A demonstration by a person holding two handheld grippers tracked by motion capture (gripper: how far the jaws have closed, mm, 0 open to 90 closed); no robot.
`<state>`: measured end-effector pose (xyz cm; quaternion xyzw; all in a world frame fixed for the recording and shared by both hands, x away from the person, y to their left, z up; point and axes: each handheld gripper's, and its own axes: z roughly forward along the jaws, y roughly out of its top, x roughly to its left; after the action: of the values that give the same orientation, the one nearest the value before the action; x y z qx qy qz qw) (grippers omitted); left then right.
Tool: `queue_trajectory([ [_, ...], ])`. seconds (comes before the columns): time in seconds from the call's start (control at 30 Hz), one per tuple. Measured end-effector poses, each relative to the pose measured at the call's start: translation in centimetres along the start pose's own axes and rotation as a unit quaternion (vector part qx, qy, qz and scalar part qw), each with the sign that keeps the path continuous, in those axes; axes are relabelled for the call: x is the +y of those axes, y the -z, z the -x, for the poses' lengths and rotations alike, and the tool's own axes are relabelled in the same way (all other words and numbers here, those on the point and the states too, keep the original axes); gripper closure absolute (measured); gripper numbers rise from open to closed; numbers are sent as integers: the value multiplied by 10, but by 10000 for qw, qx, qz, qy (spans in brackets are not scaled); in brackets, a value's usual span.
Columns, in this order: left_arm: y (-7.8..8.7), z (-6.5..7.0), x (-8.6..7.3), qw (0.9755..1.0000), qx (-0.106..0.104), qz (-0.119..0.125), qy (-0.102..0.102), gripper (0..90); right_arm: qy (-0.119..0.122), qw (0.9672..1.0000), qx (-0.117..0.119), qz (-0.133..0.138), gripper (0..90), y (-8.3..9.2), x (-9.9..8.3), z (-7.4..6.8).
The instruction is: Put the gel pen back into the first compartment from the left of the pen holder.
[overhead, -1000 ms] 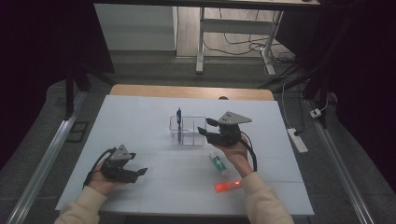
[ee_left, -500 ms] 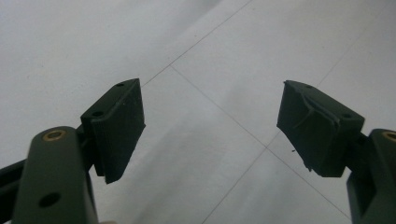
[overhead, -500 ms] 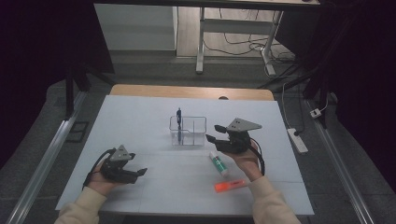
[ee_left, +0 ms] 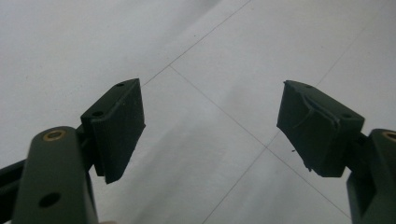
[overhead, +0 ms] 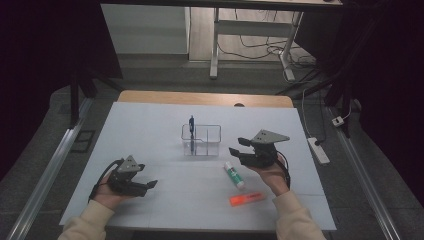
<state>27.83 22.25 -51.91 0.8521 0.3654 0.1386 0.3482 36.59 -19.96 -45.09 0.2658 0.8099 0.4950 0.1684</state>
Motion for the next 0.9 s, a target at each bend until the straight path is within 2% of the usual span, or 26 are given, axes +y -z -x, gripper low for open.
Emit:
queue_trajectory([
  [0.33, -1, 0, 1, 10000, -1, -14, -16, 227, 48, 9998, -42, -179, 455, 9, -6, 7],
  [0.7, -2, 0, 1, 10000, -16, -38, -30, 227, -53, 9993, -59, -374, 447, 19, -12, 18],
  [0.9, -2, 0, 0, 10000, -9, -41, -33, 227, -29, 9988, 44, -492, 445, 18, -13, 20],
])
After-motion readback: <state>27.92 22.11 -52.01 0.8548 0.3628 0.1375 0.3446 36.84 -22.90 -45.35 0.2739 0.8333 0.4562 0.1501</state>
